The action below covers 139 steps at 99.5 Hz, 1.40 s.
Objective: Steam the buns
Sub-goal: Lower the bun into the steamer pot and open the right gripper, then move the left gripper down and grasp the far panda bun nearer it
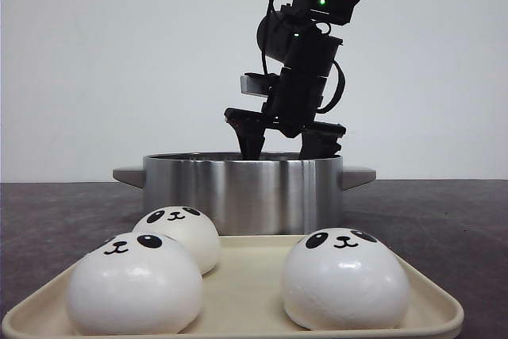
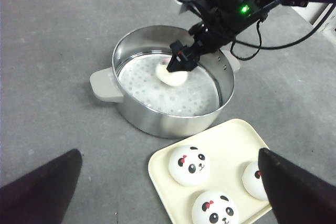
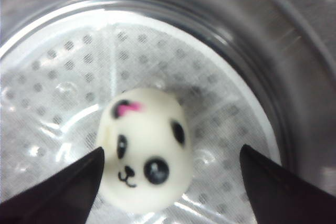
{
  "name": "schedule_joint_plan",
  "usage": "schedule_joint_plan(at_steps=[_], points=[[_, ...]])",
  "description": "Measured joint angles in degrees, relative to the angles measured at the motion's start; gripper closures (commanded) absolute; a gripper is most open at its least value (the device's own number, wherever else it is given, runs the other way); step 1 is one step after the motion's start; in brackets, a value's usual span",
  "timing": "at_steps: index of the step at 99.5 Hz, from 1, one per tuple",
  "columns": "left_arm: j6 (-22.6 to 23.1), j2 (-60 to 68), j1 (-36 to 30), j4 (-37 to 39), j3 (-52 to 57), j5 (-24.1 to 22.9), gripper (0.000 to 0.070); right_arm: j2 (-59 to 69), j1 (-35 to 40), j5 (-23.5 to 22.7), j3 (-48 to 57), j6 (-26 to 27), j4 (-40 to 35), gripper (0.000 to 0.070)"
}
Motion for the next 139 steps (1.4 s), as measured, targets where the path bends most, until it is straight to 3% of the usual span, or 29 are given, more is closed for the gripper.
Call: schedule_joint_plan(at_steps=[24,35,47,53,62,82,96,121,131,139], points=[[0.0,0.0,0.0,0.0,0.0,0.0,0.0,0.0,-0.1,0.9,1.7,0.8,-0.2,0.0177],[0.0,0.0,0.0,0.0,0.0,0.0,0.0,0.3,-0.1,-1.1,4.9,0.9,-1.0,0.0185],[-0.3,0.2,0.0,0.2,0.0,0.0,0.0,-0.1,0.2,-3.0,10.2,0.8,-3.1,0.0363],[-1.3,0.6,0.0,0.4,0.0,0.0,0.0,-1.9,0.7,-2.8,10.6,0.3,-3.1,0.0397],[-3.6,2.1,0.0,0.4,0.0,0.9,0.0,-6.5,1.6,-0.6,10.6,-0.3,-3.3,0.0406],[-10.0,9.2,-1.3,-1.8,0.0,7.5,0.0,-22.5,3.0,3.2,10.8,-3.0,-3.4,0.0446],[-11.9,15.8,-4.5,-4.6,0.0,7.4,0.0,-33.4,4.1,6.6,11.2,-6.4,-7.7,0.058],[-13.2,27.1,-12.2,-2.1,0.0,4.2,0.0,-50.8,5.5,15.0,11.1,-8.1,-20.6,0.0587],[-14.3,32.5,-15.1,0.6,0.0,3.0,0.0,-57.5,5.5,16.7,11.1,-8.2,-23.7,0.0654],[-15.1,36.7,-16.7,4.3,0.0,2.9,0.0,-62.5,5.5,17.9,11.1,-8.2,-25.1,0.0659]])
